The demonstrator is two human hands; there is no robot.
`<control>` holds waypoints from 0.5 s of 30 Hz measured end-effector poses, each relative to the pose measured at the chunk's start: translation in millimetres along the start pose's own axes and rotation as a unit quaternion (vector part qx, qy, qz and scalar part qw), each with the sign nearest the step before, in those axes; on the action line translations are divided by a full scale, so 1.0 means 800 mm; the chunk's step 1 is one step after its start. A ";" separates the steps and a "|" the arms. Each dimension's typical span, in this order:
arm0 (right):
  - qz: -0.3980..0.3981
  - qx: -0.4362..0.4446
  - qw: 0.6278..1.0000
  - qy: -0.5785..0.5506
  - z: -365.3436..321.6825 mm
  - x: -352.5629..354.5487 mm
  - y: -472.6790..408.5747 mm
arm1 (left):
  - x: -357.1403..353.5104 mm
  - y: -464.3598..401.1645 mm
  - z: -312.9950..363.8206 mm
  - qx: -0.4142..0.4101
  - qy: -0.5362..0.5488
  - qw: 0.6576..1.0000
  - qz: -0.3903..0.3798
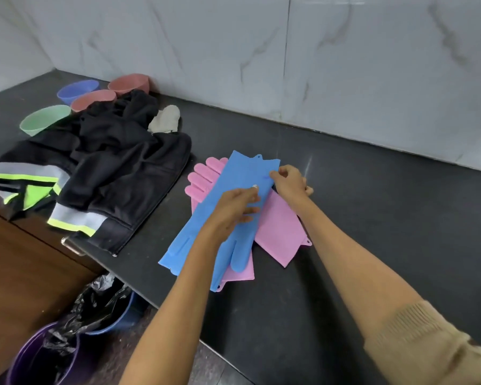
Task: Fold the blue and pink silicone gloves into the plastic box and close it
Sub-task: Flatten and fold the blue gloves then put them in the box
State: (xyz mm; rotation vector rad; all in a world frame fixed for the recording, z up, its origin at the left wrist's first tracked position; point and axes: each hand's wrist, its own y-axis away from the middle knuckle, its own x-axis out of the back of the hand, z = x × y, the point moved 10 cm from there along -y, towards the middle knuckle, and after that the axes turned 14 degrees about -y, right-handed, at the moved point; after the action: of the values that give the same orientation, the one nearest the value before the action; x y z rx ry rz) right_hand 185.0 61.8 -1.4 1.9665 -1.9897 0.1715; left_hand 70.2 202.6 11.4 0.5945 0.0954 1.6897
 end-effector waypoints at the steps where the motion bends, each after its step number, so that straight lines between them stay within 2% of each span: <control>1: -0.014 0.003 0.999 -0.037 0.000 0.000 0.000 | -0.016 0.000 -0.003 0.013 0.034 0.999 -0.032; 4: -0.024 -0.015 0.967 -0.252 0.008 0.020 0.010 | -0.052 -0.002 -0.004 0.026 0.099 0.991 -0.087; 7: 0.019 -0.057 0.924 -0.377 0.032 0.072 0.019 | -0.095 0.001 0.011 0.009 0.085 0.986 -0.145; 9: 0.043 -0.085 0.881 -0.463 0.047 0.114 0.024 | -0.135 0.006 0.024 0.006 0.087 0.976 -0.198; 12: 0.088 -0.070 0.817 -0.566 0.047 0.194 0.035 | -0.206 0.024 0.037 0.047 0.143 0.940 -0.307; 13: 0.095 -0.058 0.807 -0.580 0.042 0.221 0.039 | -0.228 0.031 0.041 0.071 0.175 0.923 -0.336; 15: 0.086 -0.034 0.810 -0.580 0.024 0.268 0.050 | -0.268 0.046 0.049 0.119 0.249 0.882 -0.383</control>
State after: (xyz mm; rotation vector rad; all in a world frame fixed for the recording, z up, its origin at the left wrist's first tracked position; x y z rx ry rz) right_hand 145.3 -146.3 54.8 1.9945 -2.7350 -1.3613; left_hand 72.8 -17.0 -11.6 0.2226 0.8150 1.0106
